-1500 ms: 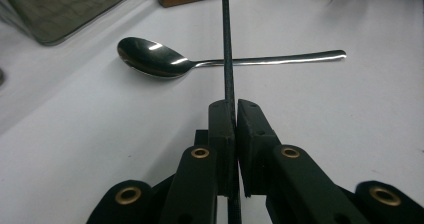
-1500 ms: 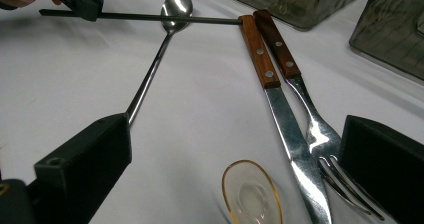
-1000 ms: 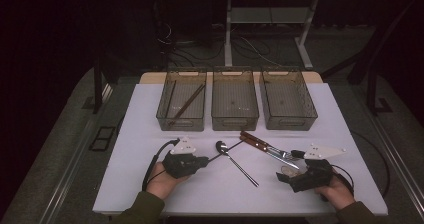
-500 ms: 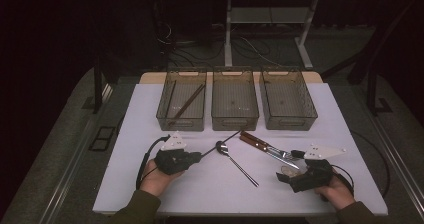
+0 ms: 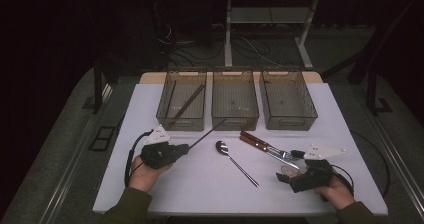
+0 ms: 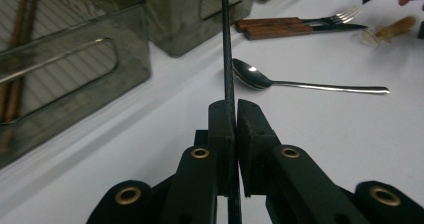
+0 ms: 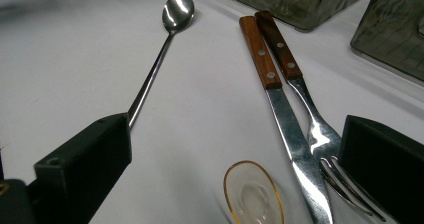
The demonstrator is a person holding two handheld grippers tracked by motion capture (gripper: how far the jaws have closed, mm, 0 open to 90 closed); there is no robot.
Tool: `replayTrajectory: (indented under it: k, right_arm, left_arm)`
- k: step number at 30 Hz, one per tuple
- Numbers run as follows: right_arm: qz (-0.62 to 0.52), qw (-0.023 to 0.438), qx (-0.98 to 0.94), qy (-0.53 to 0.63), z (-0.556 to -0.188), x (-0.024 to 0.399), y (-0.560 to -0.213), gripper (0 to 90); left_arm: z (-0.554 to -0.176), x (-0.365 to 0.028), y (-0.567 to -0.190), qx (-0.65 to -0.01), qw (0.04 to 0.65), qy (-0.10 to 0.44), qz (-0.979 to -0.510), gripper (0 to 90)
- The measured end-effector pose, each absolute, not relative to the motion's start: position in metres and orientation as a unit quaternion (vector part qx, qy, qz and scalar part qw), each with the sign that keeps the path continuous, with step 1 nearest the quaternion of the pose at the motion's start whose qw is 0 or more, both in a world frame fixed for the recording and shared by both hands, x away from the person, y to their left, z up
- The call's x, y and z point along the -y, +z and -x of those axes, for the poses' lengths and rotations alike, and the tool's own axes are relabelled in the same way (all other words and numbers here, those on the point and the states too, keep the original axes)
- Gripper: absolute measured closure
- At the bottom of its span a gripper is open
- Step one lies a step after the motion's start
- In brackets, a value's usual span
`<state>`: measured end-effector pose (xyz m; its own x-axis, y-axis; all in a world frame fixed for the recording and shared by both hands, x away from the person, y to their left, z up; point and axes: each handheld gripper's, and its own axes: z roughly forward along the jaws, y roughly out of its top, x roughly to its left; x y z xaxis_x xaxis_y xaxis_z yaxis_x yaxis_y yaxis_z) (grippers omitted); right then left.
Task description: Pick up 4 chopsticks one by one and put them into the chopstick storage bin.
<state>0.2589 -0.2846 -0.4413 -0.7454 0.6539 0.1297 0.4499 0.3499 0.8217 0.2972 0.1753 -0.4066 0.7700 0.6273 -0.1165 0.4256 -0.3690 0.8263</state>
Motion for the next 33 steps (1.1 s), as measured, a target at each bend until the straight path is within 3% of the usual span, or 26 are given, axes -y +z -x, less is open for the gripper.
replayTrajectory:
  k: [33]
  right_arm:
    - [-0.339, 0.109, -0.817, 0.453, -0.260, 0.283, -0.442, 0.6]
  left_arm:
    - [-0.329, -0.208, -0.395, -0.383, 0.483, 0.170, -0.769, 85.4]
